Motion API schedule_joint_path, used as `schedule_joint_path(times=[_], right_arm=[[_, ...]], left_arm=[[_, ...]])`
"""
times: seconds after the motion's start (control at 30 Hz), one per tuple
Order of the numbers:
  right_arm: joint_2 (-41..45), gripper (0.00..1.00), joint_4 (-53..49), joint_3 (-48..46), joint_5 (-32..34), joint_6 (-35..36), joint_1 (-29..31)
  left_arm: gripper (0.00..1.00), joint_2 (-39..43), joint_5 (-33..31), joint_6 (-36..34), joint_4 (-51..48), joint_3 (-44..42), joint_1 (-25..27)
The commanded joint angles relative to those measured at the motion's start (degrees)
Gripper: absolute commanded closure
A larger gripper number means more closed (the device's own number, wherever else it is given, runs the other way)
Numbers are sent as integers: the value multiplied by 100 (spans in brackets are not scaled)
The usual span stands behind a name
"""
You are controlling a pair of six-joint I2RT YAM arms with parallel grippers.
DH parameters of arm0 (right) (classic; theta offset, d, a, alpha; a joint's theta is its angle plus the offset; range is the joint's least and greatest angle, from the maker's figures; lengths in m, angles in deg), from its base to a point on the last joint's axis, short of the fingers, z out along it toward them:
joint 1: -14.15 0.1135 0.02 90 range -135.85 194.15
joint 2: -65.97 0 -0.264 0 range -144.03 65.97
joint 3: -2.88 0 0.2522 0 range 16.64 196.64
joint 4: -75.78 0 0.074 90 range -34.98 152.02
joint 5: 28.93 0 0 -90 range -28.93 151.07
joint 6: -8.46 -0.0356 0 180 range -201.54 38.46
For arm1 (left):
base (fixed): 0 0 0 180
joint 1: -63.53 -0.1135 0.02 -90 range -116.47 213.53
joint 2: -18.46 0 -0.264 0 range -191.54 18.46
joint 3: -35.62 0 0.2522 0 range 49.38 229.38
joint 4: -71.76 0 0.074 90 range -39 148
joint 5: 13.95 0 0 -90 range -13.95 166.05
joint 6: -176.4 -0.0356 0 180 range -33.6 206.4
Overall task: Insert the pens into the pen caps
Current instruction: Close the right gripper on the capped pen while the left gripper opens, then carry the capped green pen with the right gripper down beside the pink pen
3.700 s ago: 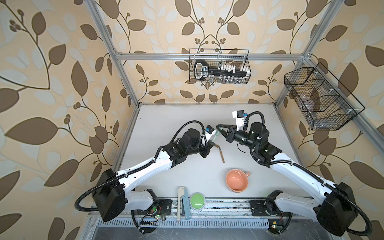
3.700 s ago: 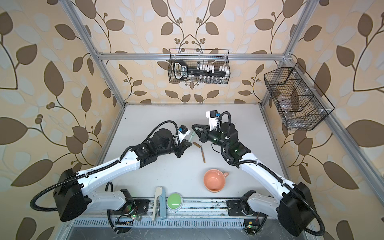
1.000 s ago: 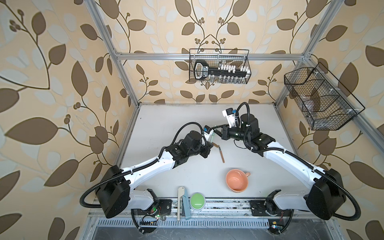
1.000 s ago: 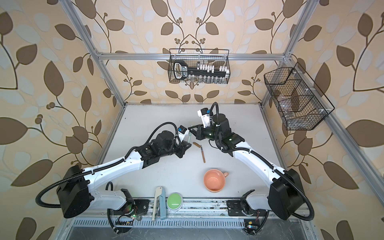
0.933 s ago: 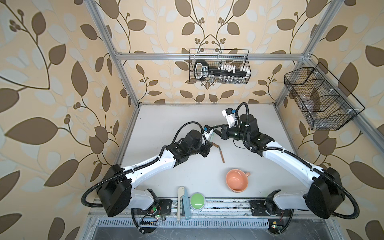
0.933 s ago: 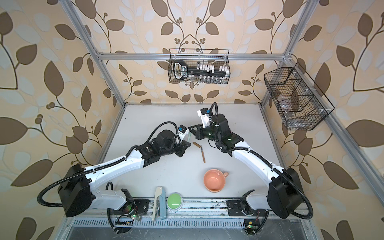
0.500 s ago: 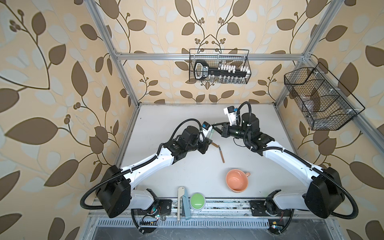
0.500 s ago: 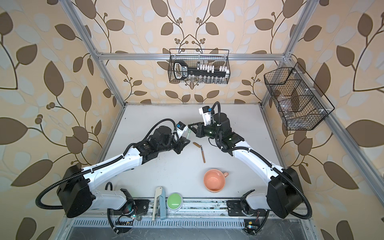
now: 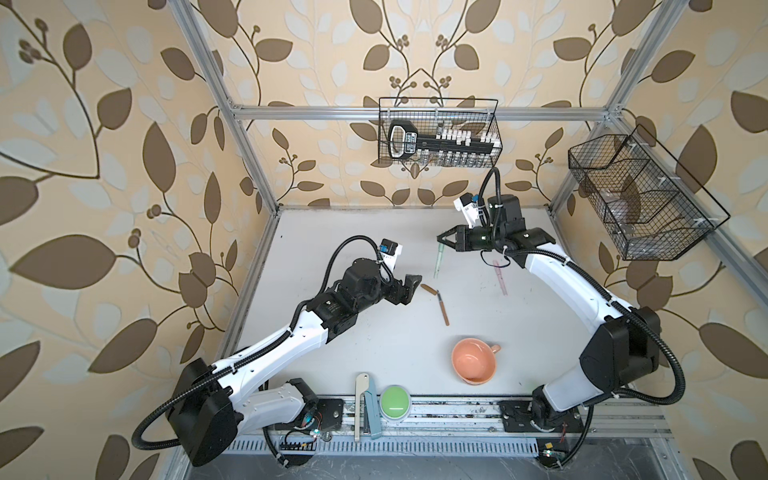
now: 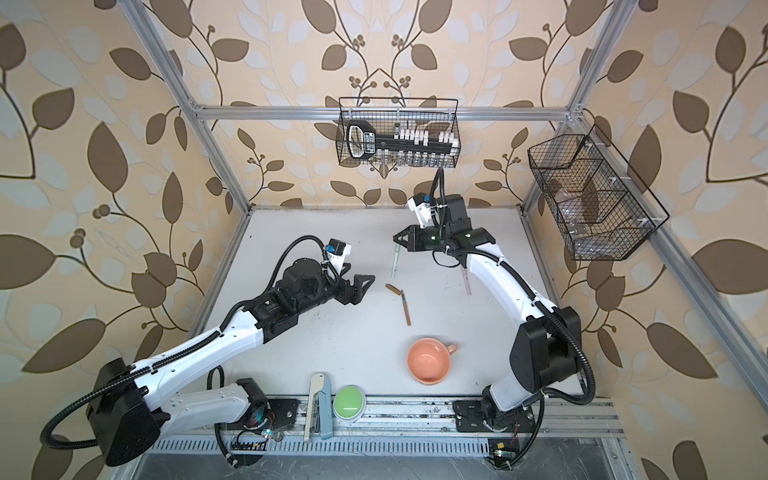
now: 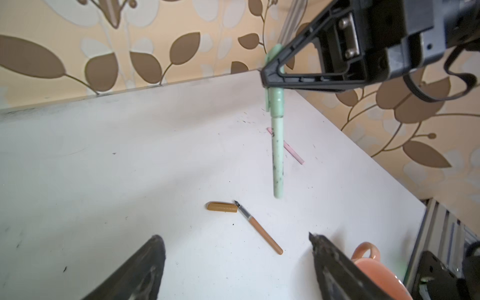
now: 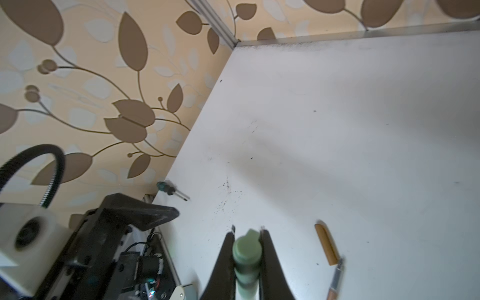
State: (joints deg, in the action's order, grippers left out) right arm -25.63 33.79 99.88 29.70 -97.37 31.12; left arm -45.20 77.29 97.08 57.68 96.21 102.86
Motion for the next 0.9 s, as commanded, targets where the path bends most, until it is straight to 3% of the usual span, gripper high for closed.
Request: schedule_joint_path(times=[0.0, 0.2, 0.87], right_arm=[[-269, 100, -1877, 386, 1118, 1159, -158], [-963, 100, -2751, 798, 2132, 1562, -573], [-2921, 100, -2866, 1687, 1793, 1957, -1225]], left_arm=[[1, 252, -631, 215, -813, 221, -22], [1, 345, -1231, 624, -1334, 7, -28], [1, 372, -1307, 857, -1806, 37, -27]])
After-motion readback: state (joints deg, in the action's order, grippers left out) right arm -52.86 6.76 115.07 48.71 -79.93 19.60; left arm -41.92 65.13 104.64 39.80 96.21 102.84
